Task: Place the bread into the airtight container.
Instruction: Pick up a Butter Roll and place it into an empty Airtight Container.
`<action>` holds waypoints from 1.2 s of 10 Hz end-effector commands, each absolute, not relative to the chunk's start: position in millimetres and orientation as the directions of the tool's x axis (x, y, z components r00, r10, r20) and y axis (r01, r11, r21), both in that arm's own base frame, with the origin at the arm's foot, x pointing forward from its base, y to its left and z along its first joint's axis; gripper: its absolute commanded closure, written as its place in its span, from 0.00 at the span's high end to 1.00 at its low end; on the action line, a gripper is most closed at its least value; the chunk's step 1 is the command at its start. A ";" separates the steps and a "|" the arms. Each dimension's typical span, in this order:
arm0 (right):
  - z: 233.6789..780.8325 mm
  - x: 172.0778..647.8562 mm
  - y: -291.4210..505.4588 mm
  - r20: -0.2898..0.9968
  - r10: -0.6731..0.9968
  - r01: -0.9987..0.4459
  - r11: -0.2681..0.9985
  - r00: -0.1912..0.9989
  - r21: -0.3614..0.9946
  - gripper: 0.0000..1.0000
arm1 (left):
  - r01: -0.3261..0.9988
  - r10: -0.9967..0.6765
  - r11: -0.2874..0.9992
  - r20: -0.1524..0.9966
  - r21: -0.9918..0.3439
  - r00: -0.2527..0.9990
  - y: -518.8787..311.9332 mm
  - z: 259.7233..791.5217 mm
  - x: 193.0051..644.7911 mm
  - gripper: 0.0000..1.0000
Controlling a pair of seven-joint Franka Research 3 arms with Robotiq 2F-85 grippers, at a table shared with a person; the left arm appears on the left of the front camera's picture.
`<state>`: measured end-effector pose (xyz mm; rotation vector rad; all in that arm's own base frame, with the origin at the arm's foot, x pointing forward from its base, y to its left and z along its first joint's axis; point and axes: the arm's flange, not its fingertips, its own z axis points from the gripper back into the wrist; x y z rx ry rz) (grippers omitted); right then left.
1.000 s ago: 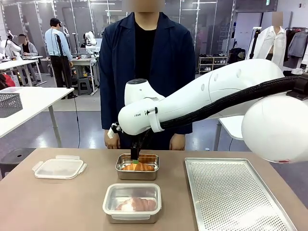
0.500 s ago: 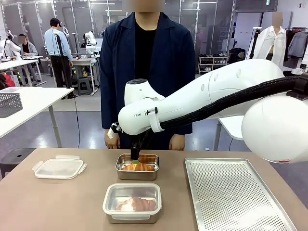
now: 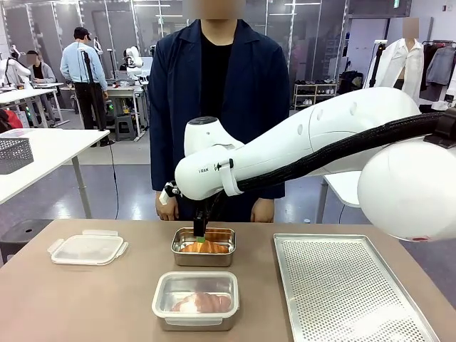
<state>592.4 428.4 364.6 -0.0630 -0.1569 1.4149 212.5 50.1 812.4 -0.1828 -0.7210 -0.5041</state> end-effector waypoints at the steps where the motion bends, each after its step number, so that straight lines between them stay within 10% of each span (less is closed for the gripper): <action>1: 364.2 592.2 429.2 0.064 0.984 -0.974 0.172 0.164 -0.148 1.00 | 0.506 -0.387 0.862 0.668 0.018 0.635 50.1 812.7 212.0 1.00; 12: 608.8 500.0 161.5 0.307 0.750 -0.756 0.643 0.586 -0.127 1.00 | 0.506 -0.387 0.862 0.668 0.018 0.635 50.1 812.7 212.0 1.00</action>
